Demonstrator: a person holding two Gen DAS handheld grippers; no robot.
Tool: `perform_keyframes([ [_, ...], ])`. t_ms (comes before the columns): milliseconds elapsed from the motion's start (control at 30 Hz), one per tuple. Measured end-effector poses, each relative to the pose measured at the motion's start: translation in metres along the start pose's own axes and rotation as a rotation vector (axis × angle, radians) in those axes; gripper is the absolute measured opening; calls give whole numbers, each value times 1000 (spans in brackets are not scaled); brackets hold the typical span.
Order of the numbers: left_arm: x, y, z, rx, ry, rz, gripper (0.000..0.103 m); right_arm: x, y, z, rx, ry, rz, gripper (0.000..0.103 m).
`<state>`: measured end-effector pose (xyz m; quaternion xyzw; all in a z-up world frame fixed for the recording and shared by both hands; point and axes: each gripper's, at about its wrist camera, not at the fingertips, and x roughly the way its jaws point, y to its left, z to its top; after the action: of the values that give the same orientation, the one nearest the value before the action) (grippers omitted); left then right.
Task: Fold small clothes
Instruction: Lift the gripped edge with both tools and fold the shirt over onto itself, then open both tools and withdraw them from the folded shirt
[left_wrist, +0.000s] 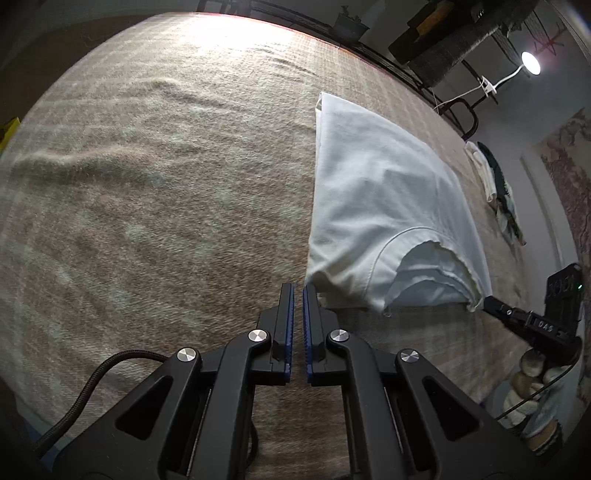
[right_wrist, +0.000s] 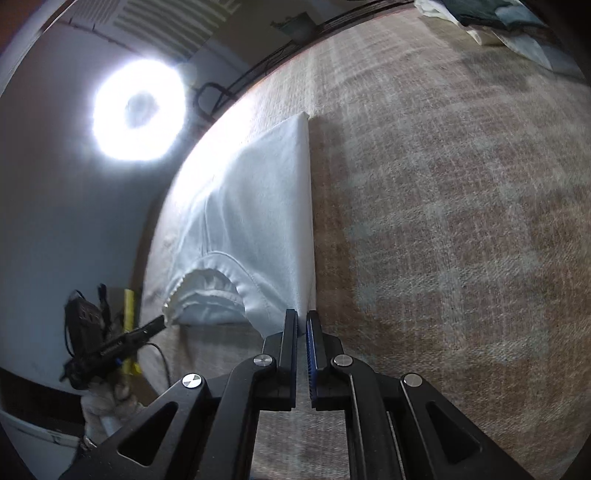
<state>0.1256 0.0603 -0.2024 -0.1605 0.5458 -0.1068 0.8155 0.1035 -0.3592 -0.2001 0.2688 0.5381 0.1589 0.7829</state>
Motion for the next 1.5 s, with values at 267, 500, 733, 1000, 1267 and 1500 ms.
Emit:
perform_keyframes([
  [267,-41,-36,10,128,-175,29,3,-18,66,10,-339,-119,-254,27],
  [500,11,-77,19,234,-80,48,3,20,108,16,-498,-120,-243,27],
  [733,22,-68,5,258,-13,38,3,66,99,15,-525,22,-281,26],
  [1000,-8,-56,25,128,-109,44,3,40,118,52,-496,-80,-172,19],
  [1267,4,-42,38,61,-83,67,4,86,146,84,-519,-118,-230,15],
  [1500,8,-27,44,8,-68,56,35,119,131,82,-525,-71,-264,15],
])
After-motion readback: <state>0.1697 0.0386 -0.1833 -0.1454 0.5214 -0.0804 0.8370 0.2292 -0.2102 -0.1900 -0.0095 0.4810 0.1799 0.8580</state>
